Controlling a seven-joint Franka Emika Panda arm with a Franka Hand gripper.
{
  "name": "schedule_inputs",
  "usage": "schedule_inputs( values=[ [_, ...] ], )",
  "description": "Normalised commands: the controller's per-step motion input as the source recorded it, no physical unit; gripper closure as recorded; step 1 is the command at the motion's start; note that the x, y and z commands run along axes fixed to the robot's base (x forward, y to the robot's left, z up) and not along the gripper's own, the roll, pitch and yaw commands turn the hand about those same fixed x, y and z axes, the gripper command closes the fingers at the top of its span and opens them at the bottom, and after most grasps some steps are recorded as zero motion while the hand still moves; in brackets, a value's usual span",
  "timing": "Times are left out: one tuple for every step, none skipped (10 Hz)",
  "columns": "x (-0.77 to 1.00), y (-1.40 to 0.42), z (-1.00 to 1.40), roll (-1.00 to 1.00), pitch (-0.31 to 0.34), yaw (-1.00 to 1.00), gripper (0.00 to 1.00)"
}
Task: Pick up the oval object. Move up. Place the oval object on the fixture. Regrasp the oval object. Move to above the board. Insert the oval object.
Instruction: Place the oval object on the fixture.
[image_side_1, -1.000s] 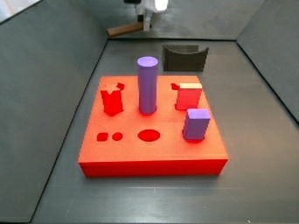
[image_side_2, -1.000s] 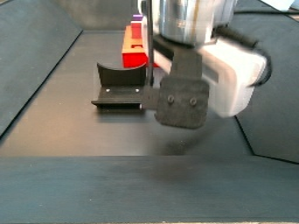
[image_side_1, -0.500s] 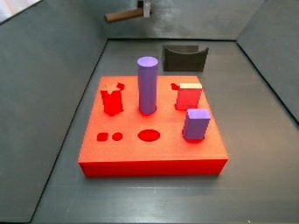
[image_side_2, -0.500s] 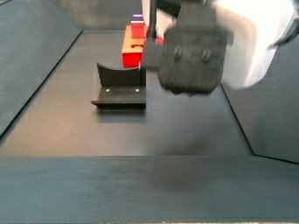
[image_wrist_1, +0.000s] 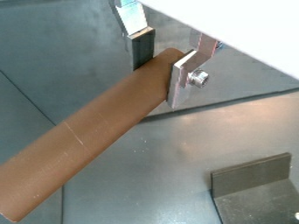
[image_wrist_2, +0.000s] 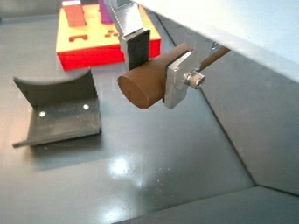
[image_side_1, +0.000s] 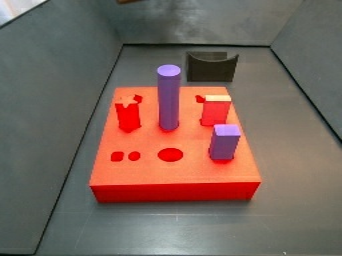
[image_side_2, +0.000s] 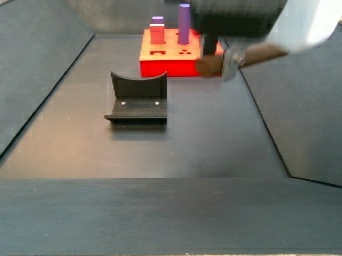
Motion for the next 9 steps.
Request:
schedule_inputs(
  values=[
    [0.41, -1.0, 0.04, 0.03, 0.01, 1.0, 1.0],
    [0.42, -1.0, 0.01, 0.03, 0.009, 1.0, 1.0],
    [0.41, -1.0, 0.01, 0.03, 0.013, 1.0, 1.0],
    [0.4, -1.0, 0.01, 0.03, 0.017, 1.0, 1.0],
    [0.4, -1.0, 0.01, 0.04, 0.02, 1.0, 1.0],
    [0.41, -1.0, 0.0, 0.04, 0.026, 1.0, 1.0],
    [0.42, -1.0, -0.01, 0.05, 0.037, 1.0, 1.0],
    [0.41, -0.96, -0.02, 0.05, 0.048, 1.0, 1.0],
    [0.27, -0.63, -0.02, 0.07, 0.061, 1.0, 1.0]
  ],
)
